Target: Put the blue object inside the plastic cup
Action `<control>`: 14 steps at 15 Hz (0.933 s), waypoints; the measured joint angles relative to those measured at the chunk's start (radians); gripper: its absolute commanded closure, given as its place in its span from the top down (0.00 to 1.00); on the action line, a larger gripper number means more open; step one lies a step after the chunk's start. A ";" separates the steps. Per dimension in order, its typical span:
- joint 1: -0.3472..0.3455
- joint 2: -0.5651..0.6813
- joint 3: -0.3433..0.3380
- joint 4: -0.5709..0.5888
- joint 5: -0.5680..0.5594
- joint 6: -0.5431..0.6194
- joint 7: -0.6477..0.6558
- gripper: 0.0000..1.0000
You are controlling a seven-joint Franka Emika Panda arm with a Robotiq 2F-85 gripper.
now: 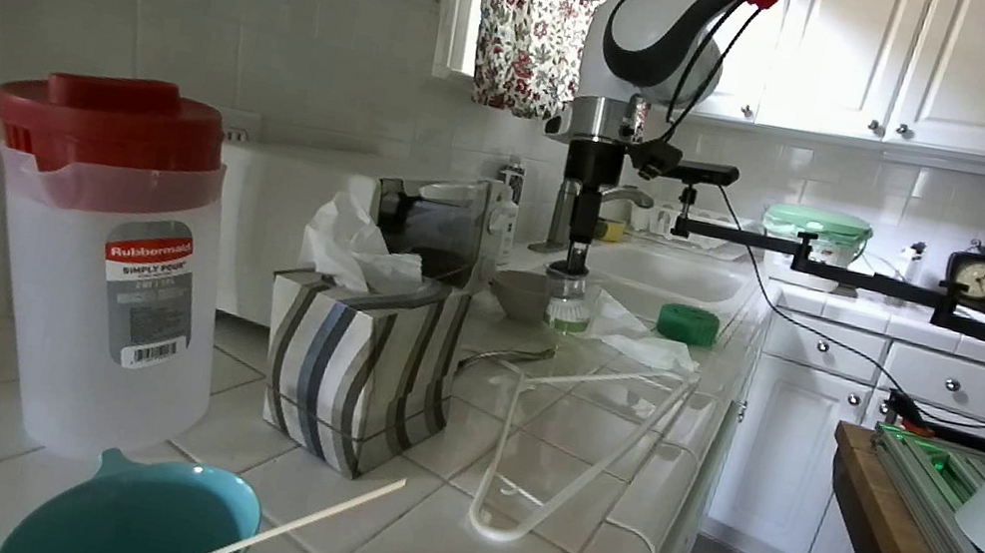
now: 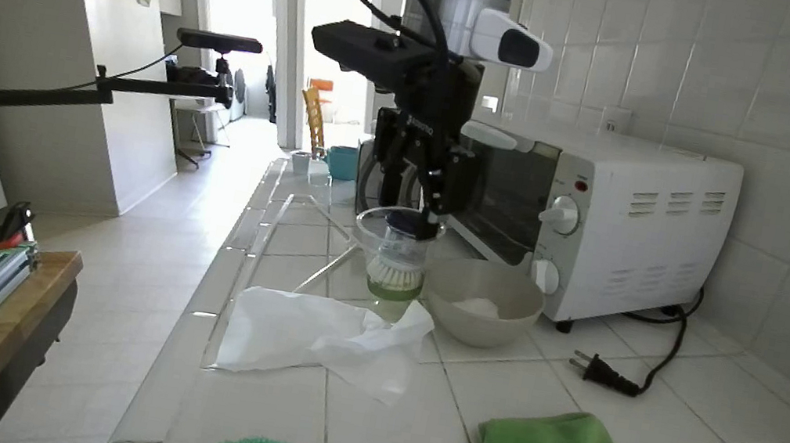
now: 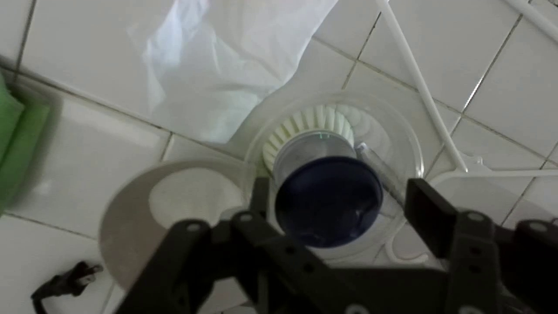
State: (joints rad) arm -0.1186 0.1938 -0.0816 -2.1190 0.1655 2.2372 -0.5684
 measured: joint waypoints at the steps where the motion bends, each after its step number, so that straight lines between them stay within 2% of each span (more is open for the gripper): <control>1: 0.000 0.000 0.000 0.000 0.000 0.000 0.000 1.00; 11: 0.001 -0.008 0.009 0.000 0.000 -0.002 0.000 1.00; 14: 0.002 -0.050 0.021 -0.002 0.000 -0.043 0.020 1.00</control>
State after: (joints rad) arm -0.1169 0.1436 -0.0609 -2.1215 0.1654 2.1938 -0.5481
